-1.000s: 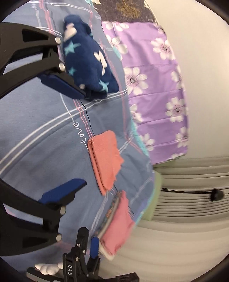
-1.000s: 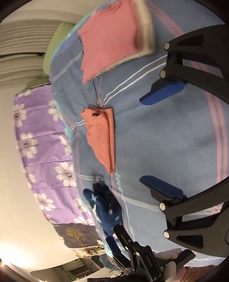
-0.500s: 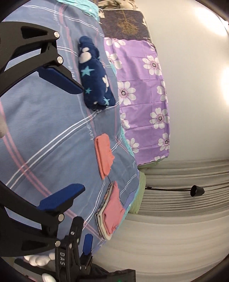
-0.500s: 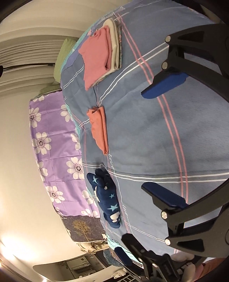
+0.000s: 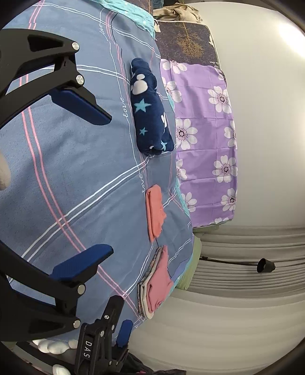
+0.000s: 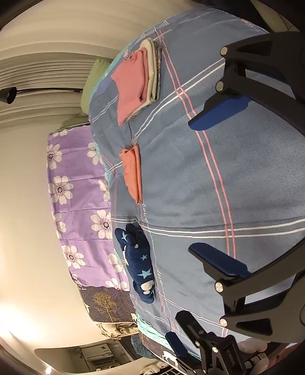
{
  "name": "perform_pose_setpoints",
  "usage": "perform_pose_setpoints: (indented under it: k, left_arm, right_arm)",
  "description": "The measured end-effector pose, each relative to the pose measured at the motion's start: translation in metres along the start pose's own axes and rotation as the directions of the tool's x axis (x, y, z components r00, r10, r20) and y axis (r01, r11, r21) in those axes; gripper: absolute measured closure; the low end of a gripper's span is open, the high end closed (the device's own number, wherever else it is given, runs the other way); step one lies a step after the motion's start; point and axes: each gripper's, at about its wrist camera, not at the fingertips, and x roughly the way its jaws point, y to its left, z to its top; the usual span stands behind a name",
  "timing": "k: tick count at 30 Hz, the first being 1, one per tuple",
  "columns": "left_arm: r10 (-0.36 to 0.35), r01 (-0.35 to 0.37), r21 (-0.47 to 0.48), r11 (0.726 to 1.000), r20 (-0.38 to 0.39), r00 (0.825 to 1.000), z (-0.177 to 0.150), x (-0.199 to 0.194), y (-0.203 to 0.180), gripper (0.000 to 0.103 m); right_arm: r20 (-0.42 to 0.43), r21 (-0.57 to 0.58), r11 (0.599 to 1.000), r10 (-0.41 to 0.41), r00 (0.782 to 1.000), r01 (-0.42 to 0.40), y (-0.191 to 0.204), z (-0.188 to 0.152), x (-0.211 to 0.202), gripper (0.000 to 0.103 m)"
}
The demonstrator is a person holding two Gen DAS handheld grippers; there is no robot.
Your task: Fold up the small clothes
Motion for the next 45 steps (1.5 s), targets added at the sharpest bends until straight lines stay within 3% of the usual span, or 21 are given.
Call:
perform_pose_setpoints:
  k: [23,45]
  left_arm:
    - [-0.014,0.014,0.03,0.999,0.003,1.0,0.002,-0.001,-0.016,0.001]
    - [-0.025,0.025,0.018,1.0,0.007,1.0,0.005,0.0,-0.02,0.002]
  right_arm:
    - [0.087,-0.034,0.995,-0.09,0.992,0.093,0.002,-0.006,-0.014,0.004]
    - [0.115,-0.052,0.992,-0.104,0.988,0.111,0.003,-0.001,-0.017,0.003]
